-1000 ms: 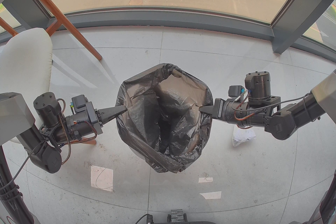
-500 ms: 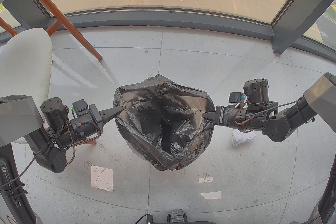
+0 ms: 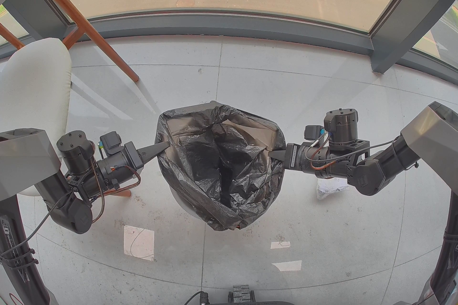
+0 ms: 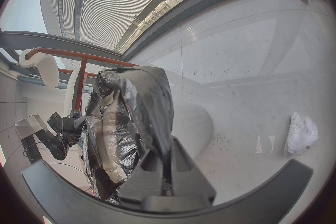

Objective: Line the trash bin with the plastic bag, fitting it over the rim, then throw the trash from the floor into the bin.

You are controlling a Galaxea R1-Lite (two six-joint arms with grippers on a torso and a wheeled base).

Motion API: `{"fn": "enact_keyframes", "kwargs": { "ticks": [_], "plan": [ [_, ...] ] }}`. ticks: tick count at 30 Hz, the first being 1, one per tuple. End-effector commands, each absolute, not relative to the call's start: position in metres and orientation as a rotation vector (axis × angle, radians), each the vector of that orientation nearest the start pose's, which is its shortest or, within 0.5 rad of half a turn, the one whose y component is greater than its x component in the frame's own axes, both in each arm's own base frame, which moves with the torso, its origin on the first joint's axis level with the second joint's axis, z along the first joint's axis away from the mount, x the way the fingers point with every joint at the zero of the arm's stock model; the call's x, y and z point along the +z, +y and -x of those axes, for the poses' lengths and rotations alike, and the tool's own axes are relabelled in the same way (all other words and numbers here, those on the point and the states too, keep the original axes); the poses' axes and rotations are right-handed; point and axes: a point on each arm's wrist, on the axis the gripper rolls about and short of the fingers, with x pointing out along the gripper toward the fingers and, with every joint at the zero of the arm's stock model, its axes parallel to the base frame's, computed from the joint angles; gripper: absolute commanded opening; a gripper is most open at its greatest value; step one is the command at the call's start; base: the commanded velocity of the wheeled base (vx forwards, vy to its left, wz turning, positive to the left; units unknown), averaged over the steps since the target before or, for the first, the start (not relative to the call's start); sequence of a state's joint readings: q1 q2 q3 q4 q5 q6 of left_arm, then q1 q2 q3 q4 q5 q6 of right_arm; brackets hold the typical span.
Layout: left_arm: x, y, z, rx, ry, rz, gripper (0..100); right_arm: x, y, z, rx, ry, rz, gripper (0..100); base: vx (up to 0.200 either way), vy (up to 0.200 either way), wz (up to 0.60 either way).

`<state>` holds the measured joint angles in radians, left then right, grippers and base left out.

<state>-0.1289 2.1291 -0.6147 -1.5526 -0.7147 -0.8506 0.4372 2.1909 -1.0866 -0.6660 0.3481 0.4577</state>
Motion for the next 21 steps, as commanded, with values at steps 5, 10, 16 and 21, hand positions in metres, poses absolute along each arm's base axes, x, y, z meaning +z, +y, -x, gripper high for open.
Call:
{"fn": "enact_keyframes", "kwargs": {
  "ticks": [5,10,16,21],
  "plan": [
    [0.085,-0.058,-0.335,-0.802,0.329,0.771,0,0.072,0.175,-0.369,0.633,0.640,-0.409,100,0.000,0.000,0.00],
    [0.081,-0.055,-0.334,-0.779,0.351,0.703,0,0.097,0.166,-0.352,0.644,0.607,-0.416,100,0.000,0.000,0.00],
    [0.100,-0.052,-0.324,-0.755,0.364,0.654,0,0.112,0.154,-0.326,0.649,0.604,-0.422,100,0.000,0.000,0.00],
    [0.096,-0.049,-0.325,-0.659,0.358,0.587,0,0.120,0.149,-0.315,0.652,0.594,-0.421,100,0.000,0.000,0.00]
  ]
}}
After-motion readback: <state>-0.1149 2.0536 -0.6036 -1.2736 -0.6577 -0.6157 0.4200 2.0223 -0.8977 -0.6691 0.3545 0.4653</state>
